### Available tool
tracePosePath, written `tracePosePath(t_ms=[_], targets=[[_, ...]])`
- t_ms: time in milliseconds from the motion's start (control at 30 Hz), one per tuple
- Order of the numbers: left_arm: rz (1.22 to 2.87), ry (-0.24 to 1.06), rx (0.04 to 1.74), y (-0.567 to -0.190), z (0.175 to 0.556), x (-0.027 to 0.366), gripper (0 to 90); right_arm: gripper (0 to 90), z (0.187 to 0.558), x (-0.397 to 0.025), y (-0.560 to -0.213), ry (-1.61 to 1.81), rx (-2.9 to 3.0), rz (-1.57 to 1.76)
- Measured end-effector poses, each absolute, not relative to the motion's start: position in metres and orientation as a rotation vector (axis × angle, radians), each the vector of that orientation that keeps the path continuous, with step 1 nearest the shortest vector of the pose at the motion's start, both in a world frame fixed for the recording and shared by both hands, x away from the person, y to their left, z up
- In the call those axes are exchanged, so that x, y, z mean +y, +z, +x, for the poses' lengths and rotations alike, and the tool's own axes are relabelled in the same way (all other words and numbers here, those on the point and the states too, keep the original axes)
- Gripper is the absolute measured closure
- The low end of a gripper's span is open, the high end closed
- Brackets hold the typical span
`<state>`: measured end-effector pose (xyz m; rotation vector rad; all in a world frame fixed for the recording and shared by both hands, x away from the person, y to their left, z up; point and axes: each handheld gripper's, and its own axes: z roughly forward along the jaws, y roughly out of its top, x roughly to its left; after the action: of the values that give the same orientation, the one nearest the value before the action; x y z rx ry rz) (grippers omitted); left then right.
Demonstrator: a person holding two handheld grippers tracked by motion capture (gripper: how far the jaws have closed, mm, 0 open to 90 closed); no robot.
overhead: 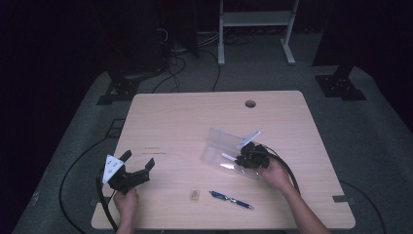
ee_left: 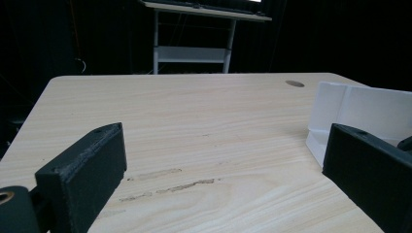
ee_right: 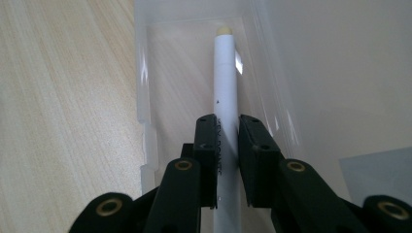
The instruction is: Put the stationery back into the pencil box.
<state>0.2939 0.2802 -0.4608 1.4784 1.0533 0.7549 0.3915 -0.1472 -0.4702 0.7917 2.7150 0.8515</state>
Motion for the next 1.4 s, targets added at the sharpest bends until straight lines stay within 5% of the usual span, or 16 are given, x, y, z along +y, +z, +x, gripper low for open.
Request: tracePosePath(t_ms=[400,1400], targets=[[1.478,0.755,1.053,-0.461,0.294,0.280,1.1,77.3,0.392,-0.148,-0.473,0.845,2.727,0.800],[1.481,0.757,1.052,-0.461,0.294,0.279,1.1,56.5,0.358,-0.158,-0.446,0.994,2.667,0.750]])
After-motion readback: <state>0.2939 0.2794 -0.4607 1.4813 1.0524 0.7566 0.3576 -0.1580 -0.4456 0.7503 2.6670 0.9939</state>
